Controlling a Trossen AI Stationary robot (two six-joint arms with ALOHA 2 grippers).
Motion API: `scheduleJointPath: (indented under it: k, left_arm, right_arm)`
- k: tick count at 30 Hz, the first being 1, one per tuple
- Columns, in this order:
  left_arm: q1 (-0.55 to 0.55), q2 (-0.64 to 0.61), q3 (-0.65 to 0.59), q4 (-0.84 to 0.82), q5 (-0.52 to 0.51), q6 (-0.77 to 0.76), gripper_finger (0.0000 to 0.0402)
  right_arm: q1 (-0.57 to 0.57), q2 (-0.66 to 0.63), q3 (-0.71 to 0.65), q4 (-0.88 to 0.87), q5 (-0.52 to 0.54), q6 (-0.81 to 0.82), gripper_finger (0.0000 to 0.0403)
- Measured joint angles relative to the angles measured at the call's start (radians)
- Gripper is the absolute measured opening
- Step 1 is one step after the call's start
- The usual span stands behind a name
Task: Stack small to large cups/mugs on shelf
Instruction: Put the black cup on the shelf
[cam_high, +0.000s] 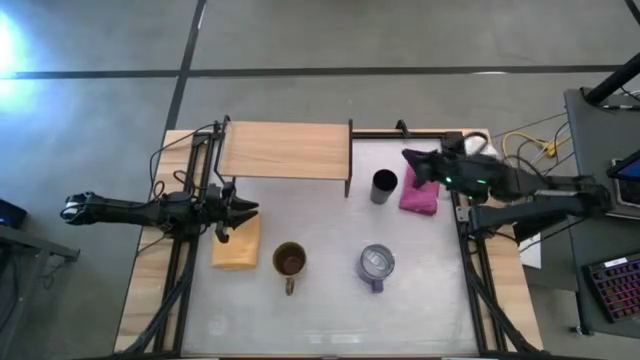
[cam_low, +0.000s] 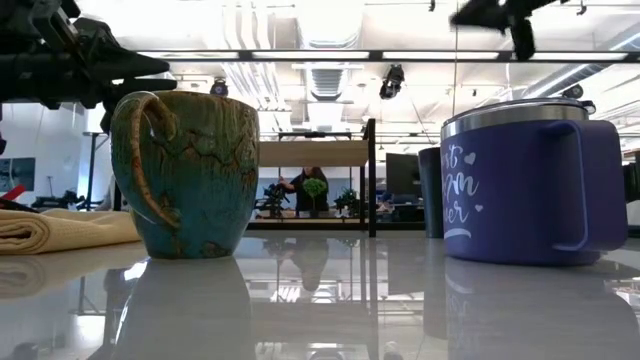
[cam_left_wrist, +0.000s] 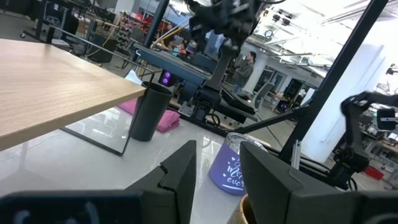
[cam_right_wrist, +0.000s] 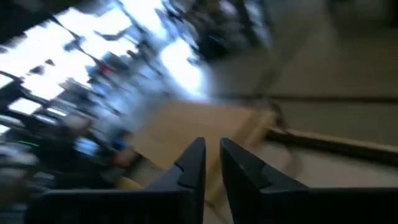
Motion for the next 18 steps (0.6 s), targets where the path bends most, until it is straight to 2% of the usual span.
scheduleJointPath:
  k: [4,7,12,18]
  left_arm:
    - [0.0,0.0,0.0,0.0,0.0,0.0,0.0109]
    - [0.0,0.0,0.0,0.0,0.0,0.0,0.0109]
    - [0.0,0.0,0.0,0.0,0.0,0.0,0.0109]
    - [0.0,0.0,0.0,0.0,0.0,0.0,0.0109]
  right_arm:
    - [-0.046,0.185,0.247,-0.549,-0.006,0.23,0.0092]
    - [-0.076,0.274,0.356,-0.755,-0.077,0.29,0.0129]
    - [-0.173,0.353,0.428,-0.819,-0.233,0.239,0.0186]
    - [-0.416,0.433,0.41,-0.824,-0.475,0.101,0.0218]
